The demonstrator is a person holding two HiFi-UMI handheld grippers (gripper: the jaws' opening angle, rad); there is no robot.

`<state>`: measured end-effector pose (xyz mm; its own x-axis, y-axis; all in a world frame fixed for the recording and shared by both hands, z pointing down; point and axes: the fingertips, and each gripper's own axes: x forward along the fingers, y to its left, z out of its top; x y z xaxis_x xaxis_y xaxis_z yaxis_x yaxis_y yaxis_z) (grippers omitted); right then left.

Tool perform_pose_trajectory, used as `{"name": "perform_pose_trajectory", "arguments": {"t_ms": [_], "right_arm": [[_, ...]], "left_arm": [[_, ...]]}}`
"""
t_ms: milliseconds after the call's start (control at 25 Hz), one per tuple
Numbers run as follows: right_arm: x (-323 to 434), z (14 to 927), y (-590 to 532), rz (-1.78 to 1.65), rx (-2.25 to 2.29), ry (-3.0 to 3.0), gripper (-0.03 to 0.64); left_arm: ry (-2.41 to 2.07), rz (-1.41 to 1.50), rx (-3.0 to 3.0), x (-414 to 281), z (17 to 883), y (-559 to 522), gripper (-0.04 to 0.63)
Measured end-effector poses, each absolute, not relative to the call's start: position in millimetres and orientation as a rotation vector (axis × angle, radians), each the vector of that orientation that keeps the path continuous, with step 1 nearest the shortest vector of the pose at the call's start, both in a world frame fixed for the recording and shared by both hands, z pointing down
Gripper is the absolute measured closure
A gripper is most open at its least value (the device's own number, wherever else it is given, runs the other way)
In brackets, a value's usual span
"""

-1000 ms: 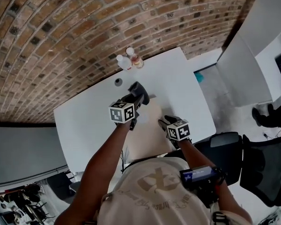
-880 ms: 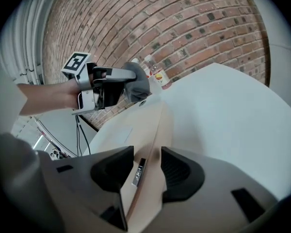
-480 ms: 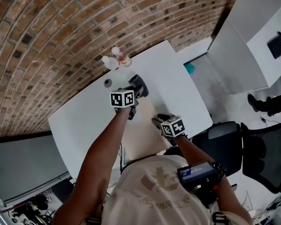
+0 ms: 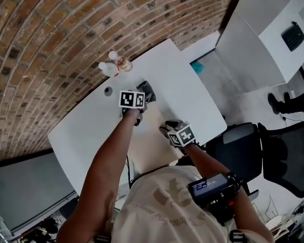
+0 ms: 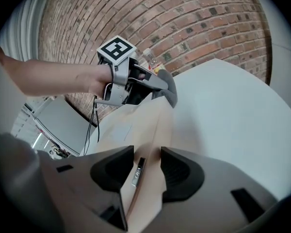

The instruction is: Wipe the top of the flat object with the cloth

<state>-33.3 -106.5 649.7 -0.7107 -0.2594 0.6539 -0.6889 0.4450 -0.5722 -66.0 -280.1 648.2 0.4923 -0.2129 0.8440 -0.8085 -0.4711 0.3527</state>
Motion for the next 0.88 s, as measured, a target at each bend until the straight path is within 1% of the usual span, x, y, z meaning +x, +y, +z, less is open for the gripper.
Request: {"name": "perform_pose_trajectory", "arguments": {"t_ms": [280,600,880], "right_arm": [[-30.6,651.4,-105.1,1.236,0.813,-2.198,0.431],[-29.7,651.0,-104.7,1.193,0.842,-2.187,0.431],[-29.9,651.7,-105.2,1.131,0.864,-2.163,0.431]], "left_arm": [[-0.792,1.045,1.953,-89.9,647.5,-270.2,0.491],[-0.86,1.097,1.884,-149.4,650.1,-255.3,0.491],[-0.947,1.067,1.86,-202.4,648.2,-241.4,0.491]]}}
